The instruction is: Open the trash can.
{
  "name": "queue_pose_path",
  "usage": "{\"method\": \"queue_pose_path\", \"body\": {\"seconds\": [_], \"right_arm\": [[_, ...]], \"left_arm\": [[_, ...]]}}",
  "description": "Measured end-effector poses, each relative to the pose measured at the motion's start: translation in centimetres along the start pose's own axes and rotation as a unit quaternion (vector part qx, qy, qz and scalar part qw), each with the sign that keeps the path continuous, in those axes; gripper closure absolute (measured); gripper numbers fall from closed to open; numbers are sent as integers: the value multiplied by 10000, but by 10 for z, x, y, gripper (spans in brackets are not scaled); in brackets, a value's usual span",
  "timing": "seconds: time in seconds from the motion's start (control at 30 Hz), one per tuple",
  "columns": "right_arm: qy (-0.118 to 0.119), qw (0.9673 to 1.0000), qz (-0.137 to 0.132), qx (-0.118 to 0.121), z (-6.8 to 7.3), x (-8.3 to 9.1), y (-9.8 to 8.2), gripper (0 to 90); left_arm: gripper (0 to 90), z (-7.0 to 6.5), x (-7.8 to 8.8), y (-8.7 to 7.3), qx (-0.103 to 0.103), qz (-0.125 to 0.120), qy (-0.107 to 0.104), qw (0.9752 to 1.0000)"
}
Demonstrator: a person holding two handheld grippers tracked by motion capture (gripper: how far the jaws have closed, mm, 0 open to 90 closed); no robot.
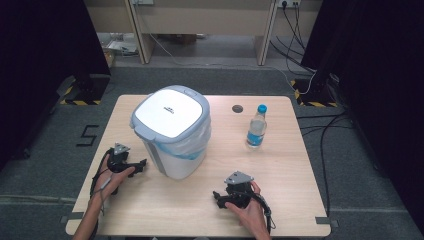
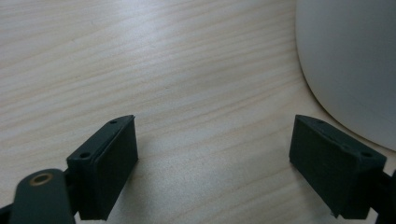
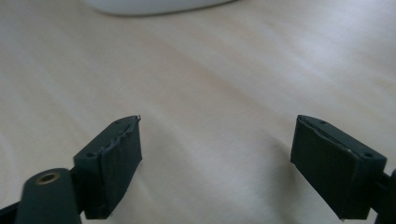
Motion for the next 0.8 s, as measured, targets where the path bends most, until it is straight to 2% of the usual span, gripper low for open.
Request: {"method": "queue_pose_path", "body": {"seconds": [0.1,0.2,0.27,0.37,0.43,0.53,0.63,0.7,0.73,0.8], "right_arm": [[-160,9997,-194,-63,-16,1,13,171],[-306,9982,-433,-268,-35,-1,34,190],[-427,9971,-546,-309,-48,-6,48,203],[-571,9953,-645,-435,-67,-16,65,209],[-672,9948,-649,-408,-76,-25,75,212],[-747,9940,-665,-449,-81,-35,87,220],[-873,9927,-763,-322,-80,-44,102,221],[-1087,9905,-785,-320,-81,-48,108,224],[-1134,9895,-825,-360,-82,-50,111,224],[-1024,9888,-944,-545,-83,-55,116,224]], "left_arm": [[144,-5,3,-2,-20,-9,-56,10000],[151,-12,8,-7,-17,-18,-98,9999],[164,-19,13,-10,78,-68,-146,9998],[169,-30,17,-12,57,-137,-203,9997],[170,-38,20,-11,73,-227,-218,9995],[169,-48,24,-3,122,-393,-278,9988],[168,-50,27,1,5,-422,-95,9991],[167,-51,28,2,53,-472,-76,9988],[167,-50,28,2,85,-477,-94,9988],[165,-49,28,3,166,-522,-92,9985]]}}
Point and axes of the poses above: each handheld gripper's, and its own axes: x roughly backward along the jaws, y roughly out of its top, z roughly to its left, the point moved 8 cm from there along -x, roughly forward along the jaws
